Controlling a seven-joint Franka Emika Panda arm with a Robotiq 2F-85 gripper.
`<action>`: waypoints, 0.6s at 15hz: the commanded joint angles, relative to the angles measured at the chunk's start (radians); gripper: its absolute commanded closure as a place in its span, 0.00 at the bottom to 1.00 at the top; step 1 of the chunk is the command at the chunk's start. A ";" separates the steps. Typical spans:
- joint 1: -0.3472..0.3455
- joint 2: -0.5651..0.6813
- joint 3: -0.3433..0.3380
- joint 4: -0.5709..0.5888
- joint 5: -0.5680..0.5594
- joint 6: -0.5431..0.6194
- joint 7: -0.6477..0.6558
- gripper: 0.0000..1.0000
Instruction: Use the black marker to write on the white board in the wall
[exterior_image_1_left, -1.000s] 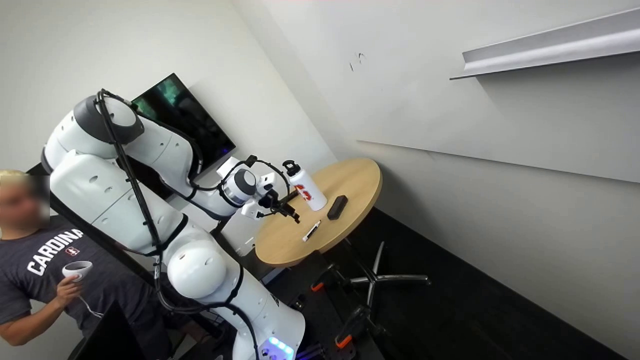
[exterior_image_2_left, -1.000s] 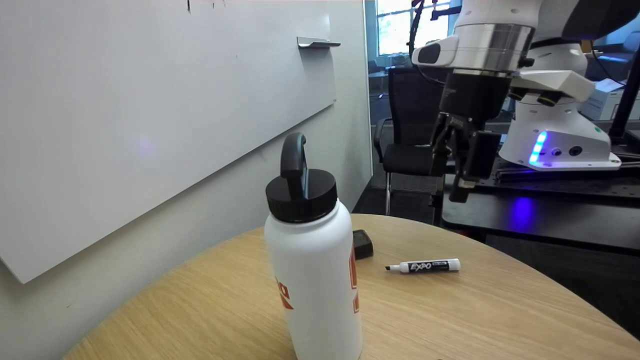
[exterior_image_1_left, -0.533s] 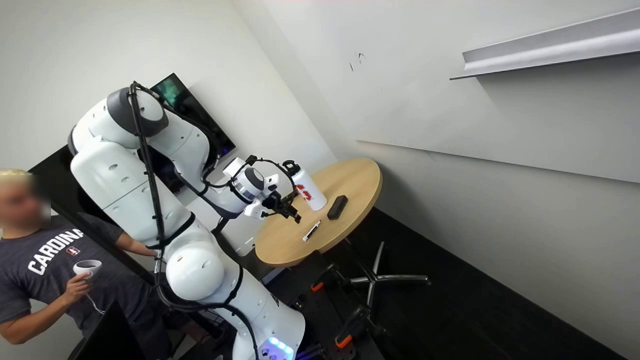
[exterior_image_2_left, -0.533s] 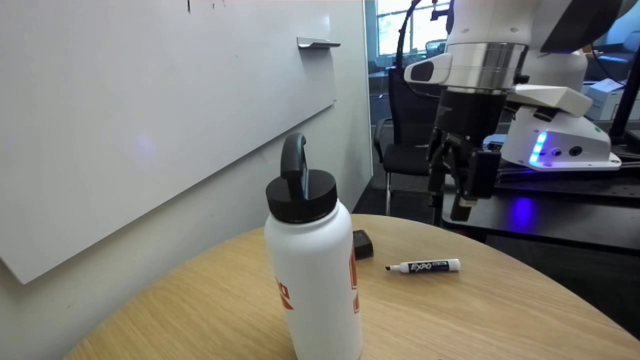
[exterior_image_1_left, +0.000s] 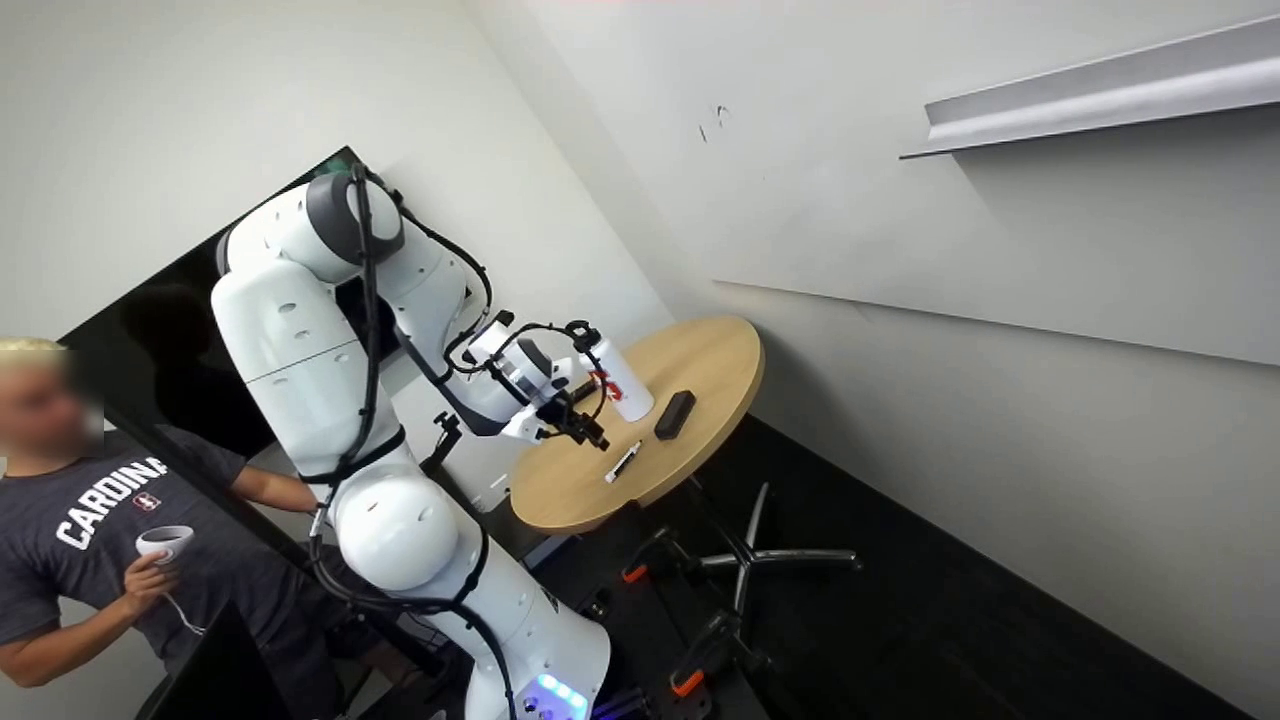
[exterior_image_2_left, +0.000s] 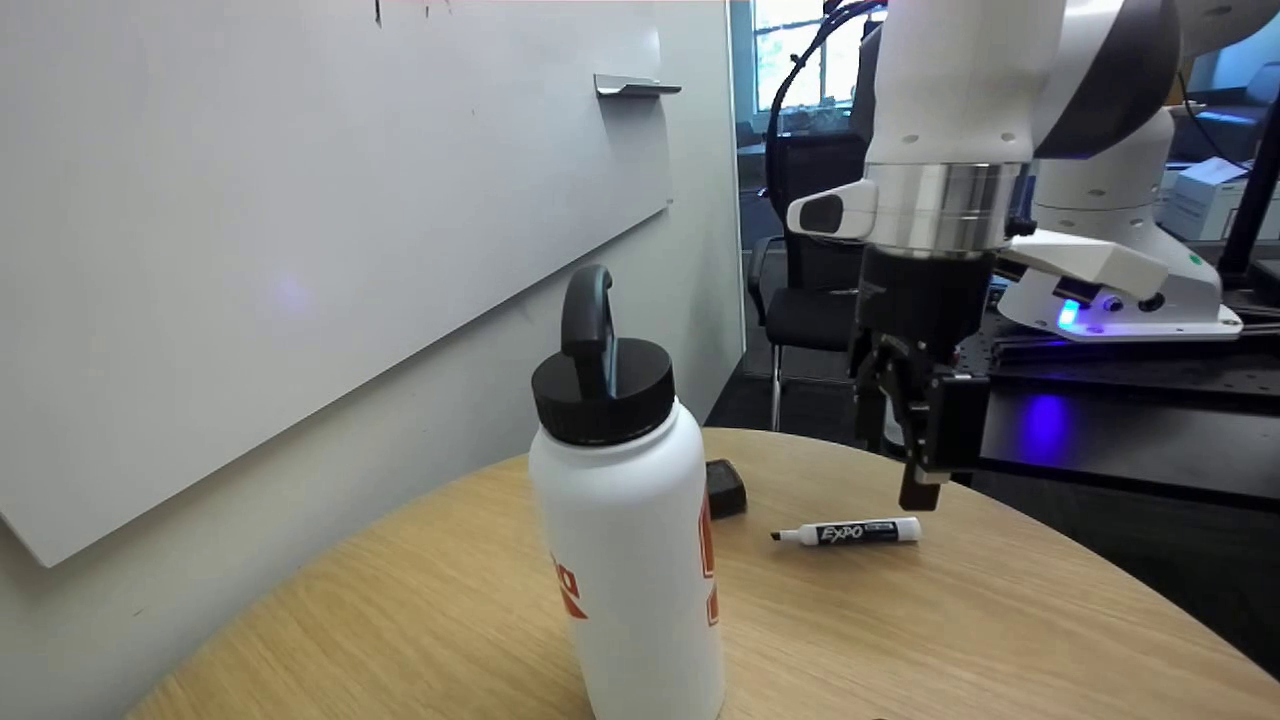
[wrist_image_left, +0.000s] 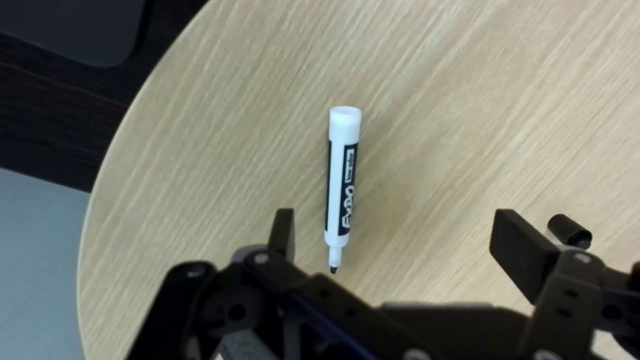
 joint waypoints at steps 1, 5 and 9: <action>0.113 0.060 -0.115 0.067 -0.116 -0.013 0.131 0.00; 0.207 0.113 -0.212 0.117 -0.218 -0.019 0.233 0.00; 0.252 0.154 -0.265 0.137 -0.257 -0.019 0.270 0.00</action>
